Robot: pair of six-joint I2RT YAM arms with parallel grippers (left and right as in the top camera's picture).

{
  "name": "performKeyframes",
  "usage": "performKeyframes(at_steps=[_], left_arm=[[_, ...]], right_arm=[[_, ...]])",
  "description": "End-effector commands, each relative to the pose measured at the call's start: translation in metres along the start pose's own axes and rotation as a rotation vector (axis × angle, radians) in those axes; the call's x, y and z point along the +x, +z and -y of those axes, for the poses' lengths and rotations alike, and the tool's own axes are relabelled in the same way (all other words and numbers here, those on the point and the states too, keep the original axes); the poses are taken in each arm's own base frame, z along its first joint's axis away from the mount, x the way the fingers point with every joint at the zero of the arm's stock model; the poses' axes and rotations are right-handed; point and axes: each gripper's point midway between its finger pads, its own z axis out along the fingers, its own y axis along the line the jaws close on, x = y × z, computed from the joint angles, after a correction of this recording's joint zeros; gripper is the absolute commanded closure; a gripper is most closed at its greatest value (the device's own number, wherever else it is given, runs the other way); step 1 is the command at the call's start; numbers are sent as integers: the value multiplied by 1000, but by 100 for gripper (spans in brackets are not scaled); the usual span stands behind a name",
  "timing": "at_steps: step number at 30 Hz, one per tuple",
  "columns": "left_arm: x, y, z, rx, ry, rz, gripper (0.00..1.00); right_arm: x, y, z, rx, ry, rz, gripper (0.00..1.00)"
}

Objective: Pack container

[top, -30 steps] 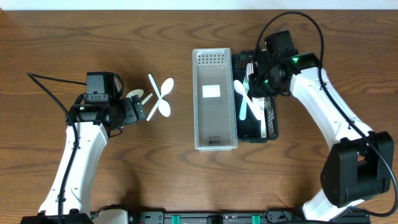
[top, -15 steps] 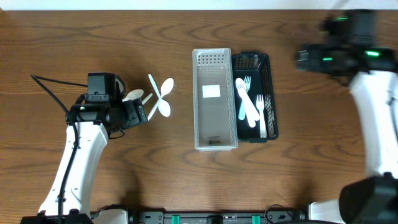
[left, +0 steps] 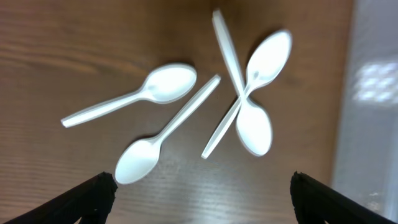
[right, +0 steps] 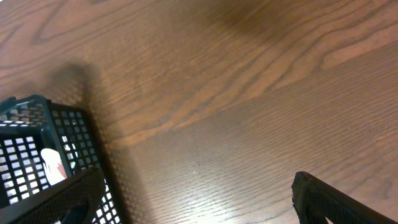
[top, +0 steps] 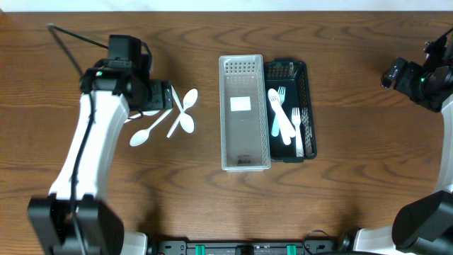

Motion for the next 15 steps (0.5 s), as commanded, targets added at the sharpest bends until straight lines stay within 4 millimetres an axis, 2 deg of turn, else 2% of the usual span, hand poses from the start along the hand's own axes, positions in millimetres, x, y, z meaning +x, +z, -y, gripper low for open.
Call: performKeyframes(at_steps=[1, 5, 8, 12, 15], left_arm=[[16, 31, -6, -20, 161, -128, 7], [30, 60, -10, -11, 290, -236, 8], [34, 74, -15, -29, 340, -277, 11], [40, 83, -17, -17, 423, -314, 19], [42, 87, -19, -9, 461, -328, 20]], right_arm=[[2, 4, 2, -7, 31, -14, 1], [3, 4, 2, -7, 32, -16, 1], [3, 4, 2, -7, 32, -19, 1], [3, 4, 3, -3, 32, -18, 1], [4, 4, 5, 9, 32, -19, 1]])
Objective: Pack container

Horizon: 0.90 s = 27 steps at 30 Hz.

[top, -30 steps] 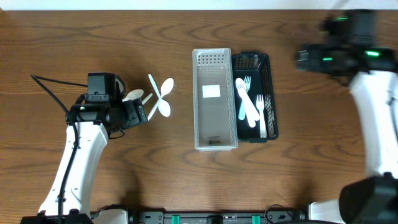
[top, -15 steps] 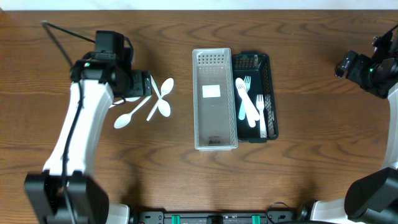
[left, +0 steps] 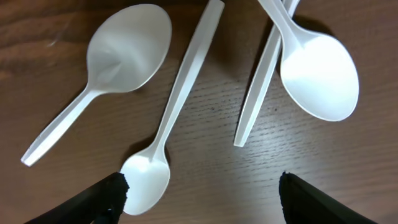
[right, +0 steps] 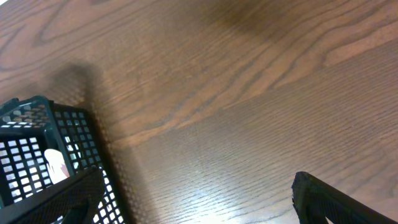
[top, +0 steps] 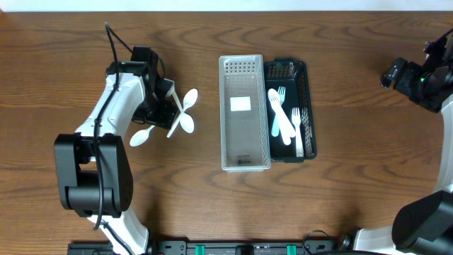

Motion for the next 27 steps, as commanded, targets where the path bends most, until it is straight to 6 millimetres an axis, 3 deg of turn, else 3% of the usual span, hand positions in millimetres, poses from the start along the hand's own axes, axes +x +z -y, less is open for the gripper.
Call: performKeyframes(at_steps=[1, 6, 12, 15, 21, 27], left_arm=[[3, 6, -5, -7, 98, -24, 20], [4, 17, -7, 1, 135, -45, 22], [14, 40, -13, 11, 126, -68, 35], [15, 42, -15, 11, 118, -70, 44], [20, 53, -19, 23, 103, -98, 50], [25, 65, -18, 36, 98, -128, 68]], right_arm=[[2, 3, 5, 12, 20, -14, 1], [2, 3, 5, 12, 20, -13, 1], [2, 3, 6, 17, 20, -13, 1], [2, 3, 8, 25, 20, -11, 1], [2, 3, 11, 42, 20, -9, 1], [2, 3, 11, 43, 21, -13, 1]])
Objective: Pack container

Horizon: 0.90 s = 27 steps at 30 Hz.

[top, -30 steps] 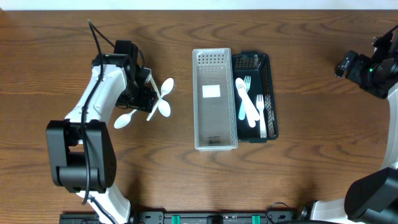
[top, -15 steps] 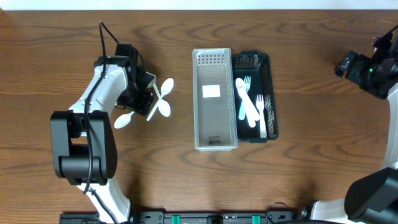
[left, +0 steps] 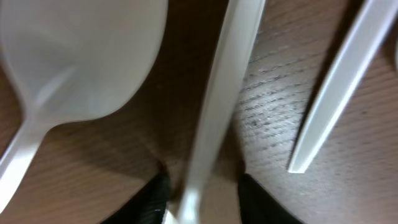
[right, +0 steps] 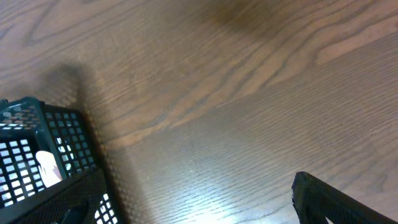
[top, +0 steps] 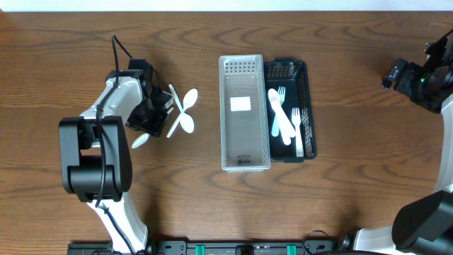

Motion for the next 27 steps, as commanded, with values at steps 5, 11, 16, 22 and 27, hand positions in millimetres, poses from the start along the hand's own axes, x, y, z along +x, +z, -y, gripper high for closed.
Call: performKeyframes(at_steps=[5, 11, 16, 22, 27], left_arm=[[10, 9, 2, 12, -24, -47, 91], [14, -16, 11, 22, -83, -84, 94], [3, -83, 27, 16, -185, -43, 94], [-40, -163, 100, 256, -286, 180, 94], [-82, -187, 158, 332, -202, 350, 94]], right_arm=[[2, 4, 6, 17, 20, -13, 1], [3, 4, 6, 17, 20, -14, 1], [2, 4, 6, 16, 19, -11, 1], [2, 4, 6, 16, 19, -12, 1], [2, 4, 6, 16, 19, -12, 1]])
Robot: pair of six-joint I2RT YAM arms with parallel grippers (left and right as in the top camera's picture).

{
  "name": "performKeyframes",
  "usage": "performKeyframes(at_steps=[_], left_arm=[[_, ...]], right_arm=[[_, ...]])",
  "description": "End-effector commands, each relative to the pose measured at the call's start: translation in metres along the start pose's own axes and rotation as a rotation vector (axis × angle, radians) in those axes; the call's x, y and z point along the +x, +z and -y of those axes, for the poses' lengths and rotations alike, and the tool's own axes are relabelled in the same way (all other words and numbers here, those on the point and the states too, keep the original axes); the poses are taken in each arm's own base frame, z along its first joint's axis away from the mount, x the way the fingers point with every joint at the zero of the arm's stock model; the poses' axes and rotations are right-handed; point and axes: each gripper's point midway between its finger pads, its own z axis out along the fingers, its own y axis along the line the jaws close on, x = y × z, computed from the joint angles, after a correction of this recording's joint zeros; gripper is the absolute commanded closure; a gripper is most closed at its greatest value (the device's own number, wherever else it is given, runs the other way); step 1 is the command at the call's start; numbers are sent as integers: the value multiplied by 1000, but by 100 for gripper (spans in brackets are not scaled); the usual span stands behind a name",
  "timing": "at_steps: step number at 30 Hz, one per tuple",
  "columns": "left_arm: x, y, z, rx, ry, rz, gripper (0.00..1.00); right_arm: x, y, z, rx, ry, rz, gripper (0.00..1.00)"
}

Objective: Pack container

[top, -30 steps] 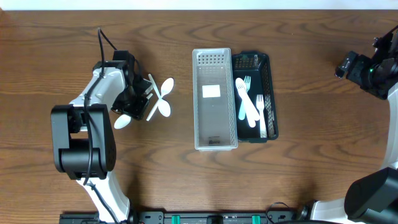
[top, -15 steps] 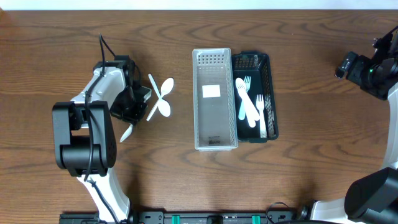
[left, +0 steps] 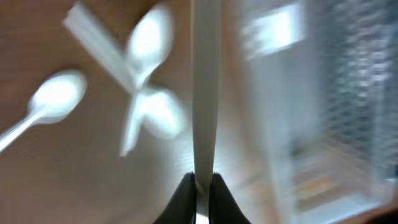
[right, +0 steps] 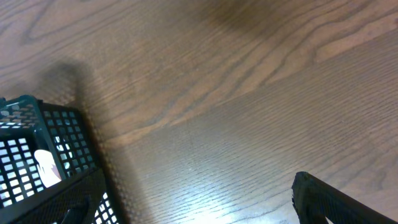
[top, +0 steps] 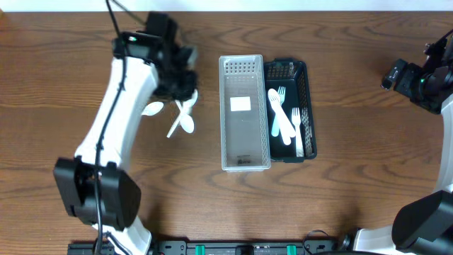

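Observation:
My left gripper (left: 202, 186) is shut on the handle of a white plastic spoon (left: 205, 87), held in the air, the handle running straight up the left wrist view. In the overhead view this gripper (top: 181, 79) hangs just left of the clear container (top: 244, 152); the held spoon is hidden there. Three more white spoons lie on the table below, one alone (top: 152, 108) and two crossed (top: 185, 117). The black mesh basket (top: 310, 106) beside the container holds white forks (top: 282, 117). My right gripper (right: 193, 205) is open over bare wood.
The clear container (left: 311, 93) looks blurred at the right of the left wrist view. The black basket's corner (right: 37, 155) shows at the left of the right wrist view. The right arm (top: 417, 78) stays at the far right edge.
My left gripper was low on the table with its fingers either side of a spoon's handle. Now it is shut on that spoon, raised, and closer to the clear container. The right arm is unchanged.
First my left gripper hung open above several spoons left of the container. It then stood lower and closer to them, then down around one handle. Now that spoon is held in the air near the container, three left on the table.

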Motion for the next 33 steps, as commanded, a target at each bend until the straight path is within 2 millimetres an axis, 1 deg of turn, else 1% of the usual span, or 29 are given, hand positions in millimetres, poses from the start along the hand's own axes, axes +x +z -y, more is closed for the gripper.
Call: performKeyframes(at_steps=[1, 3, 7, 10, 12, 13, 14, 17, 19, 20, 22, 25, 28, 30, 33], left_arm=[[-6, 12, 53, 121, -10, 12, 94], [-10, 27, 70, 100, 26, 25, 94], [-10, 66, 78, -21, -15, 19, 94], [-9, 84, 87, -28, -5, 3, 94], [-11, 85, 86, -36, -44, 12, 92], [-13, 82, 85, -34, -72, 19, 87], [-15, 77, 82, -35, -95, 26, 75], [-22, 50, 68, -41, -155, 45, 61], [-22, 32, 51, -53, -180, 54, 47], [-23, 25, 40, -60, -184, 61, 37], [-23, 15, 16, -79, -172, 62, 26], [-16, 6, -32, -150, -167, 32, 26], [-4, -4, -102, -341, -201, 9, 26], [1, -7, -132, -383, -147, -16, 27], [8, -5, -162, -390, -76, -59, 27]], right_arm=[[1, 3, 5, 13, 19, -8, 1], [1, 3, 5, 12, 19, -9, 1], [2, 3, 5, 13, 20, -11, 1], [2, 3, 5, 13, 20, -11, 1], [2, 3, 5, 13, 20, -11, 1], [2, 3, 5, 13, 20, -11, 1], [2, 3, 5, 13, 20, -11, 1], [2, 3, 5, 13, 20, -11, 1], [1, 3, 5, 13, 19, -11, 1], [1, 3, 5, 13, 19, -10, 1], [1, 3, 5, 13, 19, -10, 1], [1, 3, 5, 13, 19, -10, 1], [1, 3, 5, 13, 20, -11, 1], [1, 3, 5, 13, 19, -10, 1], [1, 3, 5, 12, 19, -8, 1]])
